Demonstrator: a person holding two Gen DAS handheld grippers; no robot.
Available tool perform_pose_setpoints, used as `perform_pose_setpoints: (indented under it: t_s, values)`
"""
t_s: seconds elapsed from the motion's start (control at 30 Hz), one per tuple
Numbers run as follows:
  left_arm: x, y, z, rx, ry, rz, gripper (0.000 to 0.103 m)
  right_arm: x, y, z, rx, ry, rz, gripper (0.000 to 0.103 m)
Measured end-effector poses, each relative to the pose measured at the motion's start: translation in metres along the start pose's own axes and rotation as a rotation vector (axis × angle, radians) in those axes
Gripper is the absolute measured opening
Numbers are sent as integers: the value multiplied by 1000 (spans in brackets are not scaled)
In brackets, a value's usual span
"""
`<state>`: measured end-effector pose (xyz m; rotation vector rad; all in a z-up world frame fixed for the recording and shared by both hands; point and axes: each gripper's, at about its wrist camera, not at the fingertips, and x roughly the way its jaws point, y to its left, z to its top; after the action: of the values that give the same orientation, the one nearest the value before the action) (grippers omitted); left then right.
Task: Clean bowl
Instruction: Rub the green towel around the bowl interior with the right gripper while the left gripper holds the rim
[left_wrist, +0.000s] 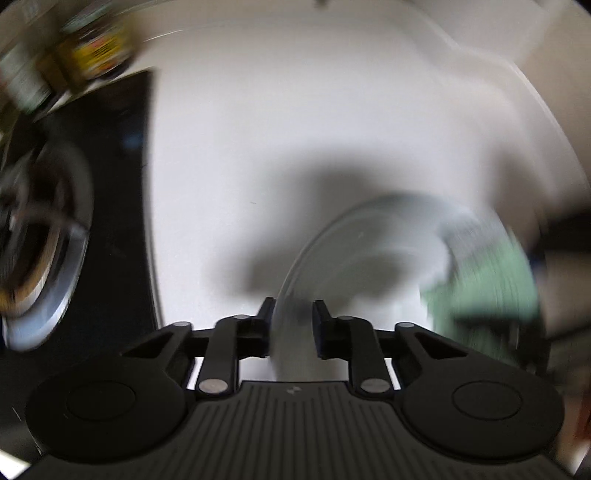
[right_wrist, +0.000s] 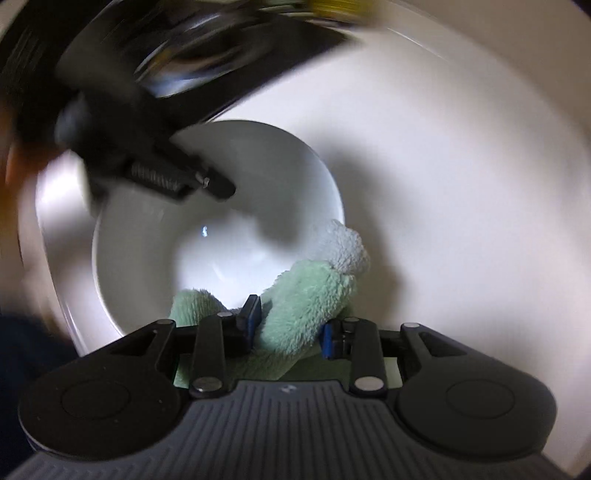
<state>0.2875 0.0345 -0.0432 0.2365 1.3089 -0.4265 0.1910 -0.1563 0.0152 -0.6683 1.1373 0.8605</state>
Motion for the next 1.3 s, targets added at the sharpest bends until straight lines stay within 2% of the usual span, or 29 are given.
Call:
perform_pose_setpoints:
  t_s: [0.03,0.1,0.17,0.27,0.33,0.4,0.47,0.53,0.57,0.6,0.63,0.7,0.73,0.8,0.83,0.87,0.93,1.0,1.07,1.13,1.2,1.3]
  values:
    - [0,-3,2,47,8,-11,23,2,0,4,-98,9,5,27]
    - [-1,-7,10,119,29,-37,23,4,3,12,-384,38,36,27]
    - [-2,-11,22,157,48,-52,22,6,6,18,-551,47,53,27]
    - [3,-18,38,187,87,-55,22,11,14,30,-665,57,54,27]
    - [5,-16,42,145,83,-62,29,11,13,35,-673,63,33,27]
    - [3,-5,38,42,30,-101,33,9,7,27,-571,45,16,26]
    - [2,4,32,-58,-10,-115,33,7,1,21,-406,37,7,25]
    - [0,8,25,-132,-52,-93,33,4,-4,16,-160,33,-21,24]
    - [0,11,21,-173,-73,-76,34,-1,-8,6,37,26,-42,24]
    - [1,14,18,-223,-89,-65,34,-4,-9,-1,141,13,-47,24]
    - [2,17,16,-260,-95,-64,35,-7,-10,-6,249,0,-48,24]
    - [3,18,10,-352,-111,-65,39,-16,-4,-26,565,-36,-30,25]
    - [1,18,8,-374,-120,-55,40,-17,-2,-31,639,-49,-24,26]
    - [-3,6,-1,-405,-145,17,43,-21,1,-49,856,-88,14,27]
    - [-4,1,-4,-405,-144,48,43,-20,-1,-51,875,-94,21,26]
    - [-4,-2,-4,-388,-134,65,37,-14,-6,-45,834,-93,23,26]
    - [-3,-5,-2,-292,-84,88,30,-7,-13,-31,630,-64,11,26]
    - [-5,-4,-1,-164,-38,74,22,-6,-18,-21,426,-26,4,25]
    - [-7,2,0,-62,12,39,22,-8,-19,-11,199,4,19,26]
    - [-6,-2,3,-13,39,3,21,-17,-11,-8,0,17,28,26]
    - [-8,-8,16,42,95,-65,21,-12,-5,7,-290,42,33,26]
    - [0,-16,35,109,162,-110,19,-10,0,21,-557,74,74,26]
